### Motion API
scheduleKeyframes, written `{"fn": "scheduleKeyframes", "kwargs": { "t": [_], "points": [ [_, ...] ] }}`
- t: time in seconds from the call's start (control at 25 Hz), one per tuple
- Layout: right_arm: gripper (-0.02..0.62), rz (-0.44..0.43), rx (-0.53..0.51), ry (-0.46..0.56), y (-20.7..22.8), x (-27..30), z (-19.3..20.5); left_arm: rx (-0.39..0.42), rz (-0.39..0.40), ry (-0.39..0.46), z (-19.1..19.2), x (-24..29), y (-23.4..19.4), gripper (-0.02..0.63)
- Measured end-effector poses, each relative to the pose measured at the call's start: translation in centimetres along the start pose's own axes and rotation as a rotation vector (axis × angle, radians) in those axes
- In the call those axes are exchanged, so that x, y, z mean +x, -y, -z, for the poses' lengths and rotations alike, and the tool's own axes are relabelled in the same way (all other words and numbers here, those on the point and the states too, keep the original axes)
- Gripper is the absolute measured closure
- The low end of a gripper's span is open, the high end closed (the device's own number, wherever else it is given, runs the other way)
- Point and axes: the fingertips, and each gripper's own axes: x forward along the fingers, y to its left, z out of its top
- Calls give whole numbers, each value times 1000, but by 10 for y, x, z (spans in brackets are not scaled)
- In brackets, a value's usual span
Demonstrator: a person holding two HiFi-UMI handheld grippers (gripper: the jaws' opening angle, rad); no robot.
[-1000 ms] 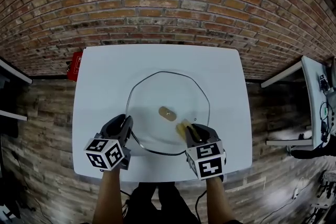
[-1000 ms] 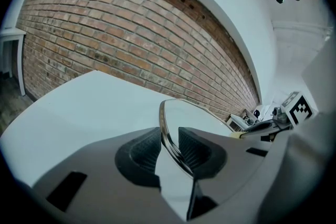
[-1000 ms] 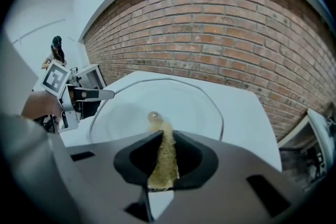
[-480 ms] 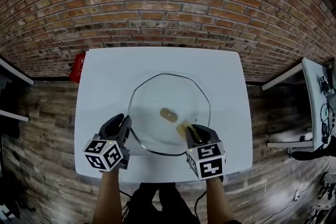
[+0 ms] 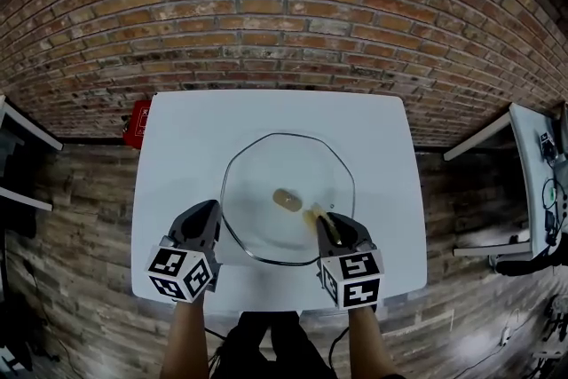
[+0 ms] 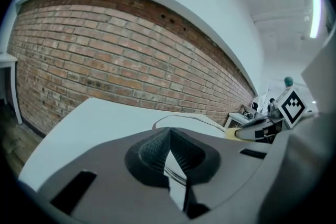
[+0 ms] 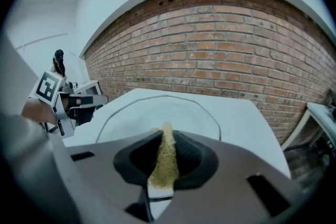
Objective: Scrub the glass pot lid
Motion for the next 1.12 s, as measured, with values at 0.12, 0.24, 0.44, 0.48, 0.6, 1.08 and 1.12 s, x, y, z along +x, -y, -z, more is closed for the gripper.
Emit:
{"fn": "scheduleKeyframes", "kwargs": {
  "t": [0.12, 0.24, 0.44, 0.48, 0.6, 1.08, 1.12],
  "points": [
    [537, 12, 8, 82, 1, -7, -13, 38, 7, 19, -10, 0, 10, 597],
    [537, 31, 18, 157, 5, -16, -30, 53, 21, 48, -24, -1, 22, 597],
    [537, 51, 13, 263, 4, -37, -61, 80, 44, 85, -47, -9, 42, 597],
    [537, 53, 11, 288, 3, -42, -68, 87, 49, 94, -52, -11, 46, 597],
    [537, 60, 21, 353, -1, -58, -89, 105, 62, 117, -68, -14, 60, 597],
    [537, 87, -28, 536, -21, -134, -153, 188, 94, 238, -143, -52, 111, 597],
    [537, 90, -34, 557, -22, -143, -159, 197, 95, 252, -151, -57, 116, 597]
  ]
}}
